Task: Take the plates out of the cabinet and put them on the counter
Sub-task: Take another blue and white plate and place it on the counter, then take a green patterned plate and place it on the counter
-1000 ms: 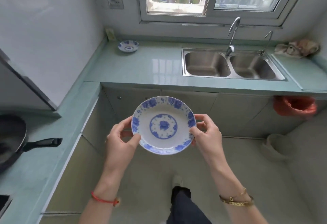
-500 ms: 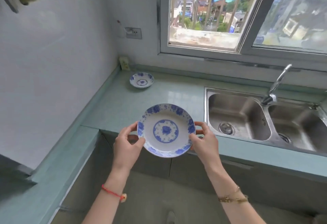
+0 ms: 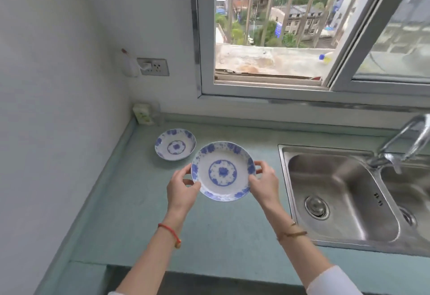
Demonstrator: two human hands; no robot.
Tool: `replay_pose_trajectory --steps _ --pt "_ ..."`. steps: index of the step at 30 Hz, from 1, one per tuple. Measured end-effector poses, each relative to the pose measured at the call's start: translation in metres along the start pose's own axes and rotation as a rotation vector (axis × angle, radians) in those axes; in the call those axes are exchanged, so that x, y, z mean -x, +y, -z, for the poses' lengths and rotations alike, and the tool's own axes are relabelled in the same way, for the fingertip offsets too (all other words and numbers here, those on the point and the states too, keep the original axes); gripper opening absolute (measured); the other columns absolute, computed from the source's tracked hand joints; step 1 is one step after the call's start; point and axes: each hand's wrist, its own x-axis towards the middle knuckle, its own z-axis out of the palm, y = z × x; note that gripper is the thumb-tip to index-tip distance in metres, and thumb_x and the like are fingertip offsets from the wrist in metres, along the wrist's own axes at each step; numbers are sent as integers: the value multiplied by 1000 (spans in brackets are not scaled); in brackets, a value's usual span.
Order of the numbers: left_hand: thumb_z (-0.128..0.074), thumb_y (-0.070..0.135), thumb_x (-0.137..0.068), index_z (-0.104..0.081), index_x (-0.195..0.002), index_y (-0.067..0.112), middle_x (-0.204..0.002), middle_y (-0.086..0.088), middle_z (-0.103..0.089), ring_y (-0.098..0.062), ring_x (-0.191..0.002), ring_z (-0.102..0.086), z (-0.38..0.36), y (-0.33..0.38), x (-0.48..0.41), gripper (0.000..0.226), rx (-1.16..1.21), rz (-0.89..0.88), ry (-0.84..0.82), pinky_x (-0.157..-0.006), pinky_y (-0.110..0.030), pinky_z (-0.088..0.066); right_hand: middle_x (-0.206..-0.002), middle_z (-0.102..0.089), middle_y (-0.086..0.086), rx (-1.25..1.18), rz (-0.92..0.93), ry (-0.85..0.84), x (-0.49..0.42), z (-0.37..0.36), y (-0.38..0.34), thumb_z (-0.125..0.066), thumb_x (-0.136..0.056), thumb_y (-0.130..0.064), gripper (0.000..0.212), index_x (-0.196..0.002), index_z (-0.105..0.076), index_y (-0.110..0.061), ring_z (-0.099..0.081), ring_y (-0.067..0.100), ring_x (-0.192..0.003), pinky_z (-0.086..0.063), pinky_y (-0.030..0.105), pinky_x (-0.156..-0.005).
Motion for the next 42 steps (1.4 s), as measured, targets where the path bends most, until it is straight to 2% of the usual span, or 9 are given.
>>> replay_pose_trajectory --steps 5,8,11,13,17,26,32,38,42 --pt "-68 2 -82 -60 -135 18 -124 -1 -60 -3 -78 -61 -39 -21 -91 57 -19 51 -123 -75 -23 -52 -109 -64 17 32 -125 31 -76 -35 11 -52 -86 -8 31 -116 -60 -12 -62 32 -96 -53 45 -88" --pt "-68 3 -84 -57 -138 19 -128 0 -58 -2 -80 -60 -66 -34 -130 58 -25 85 -191 -75 -24 -52 -110 -64 16 29 -209 46 -112 -50 26 -50 -86 -7 34 -117 -60 -14 -61 31 -95 -52 42 -87" --pt "-68 4 -85 -55 -140 19 -126 2 -55 -3 -81 -60 -92 -47 -164 58 -34 109 -239 -67 -15 -48 -112 -62 15 25 -276 40 -144 -63 44 -49 -84 -5 39 -121 -58 -16 -61 31 -95 -50 35 -81" --pt "-68 3 -86 -55 -140 18 -122 3 -53 -5 -82 -60 -108 -56 -182 58 -44 119 -262 -63 -11 -46 -113 -62 16 29 -307 32 -164 -70 55 -50 -85 -6 40 -122 -57 -16 -60 31 -99 -51 37 -85" --pt "-68 3 -87 -55 -140 16 -130 -5 -55 -14 -89 -63 -134 -71 -210 56 -32 154 -284 -74 -23 -51 -117 -60 16 22 -329 9 -195 -78 69 -55 -87 -12 39 -126 -55 -17 -60 29 -100 -51 37 -86" --pt "-68 1 -87 -53 -141 15 -136 -11 -56 -18 -100 -63 -159 -81 -232 57 -19 198 -306 -87 -27 -51 -128 -56 15 -4 -376 -8 -225 -87 86 -56 -89 -7 45 -132 -50 -18 -59 29 -110 -51 34 -84" --pt "-68 3 -88 -52 -141 17 -137 -9 -56 -13 -95 -63 -161 -80 -232 57 -38 187 -319 -77 -18 -50 -127 -57 15 -1 -385 -18 -225 -86 87 -58 -88 -11 44 -131 -50 -18 -58 30 -113 -51 46 -98" --pt "-70 16 -90 -31 -153 10 -149 -8 -49 -22 -114 -63 -145 -72 -230 74 81 275 -375 -100 -44 -54 -135 -52 16 39 -434 21 -217 -81 79 -50 -94 -14 50 -143 -40 -11 -53 32 -121 -45 42 -101" --pt "-69 25 -91 -45 -145 16 -149 -1 -49 -17 -120 -58 -113 -57 -217 60 71 229 -350 -106 -46 -49 -127 -57 16 28 -432 71 -199 -72 66 -49 -94 -16 41 -134 -45 -8 -56 29 -112 -45 36 -89"
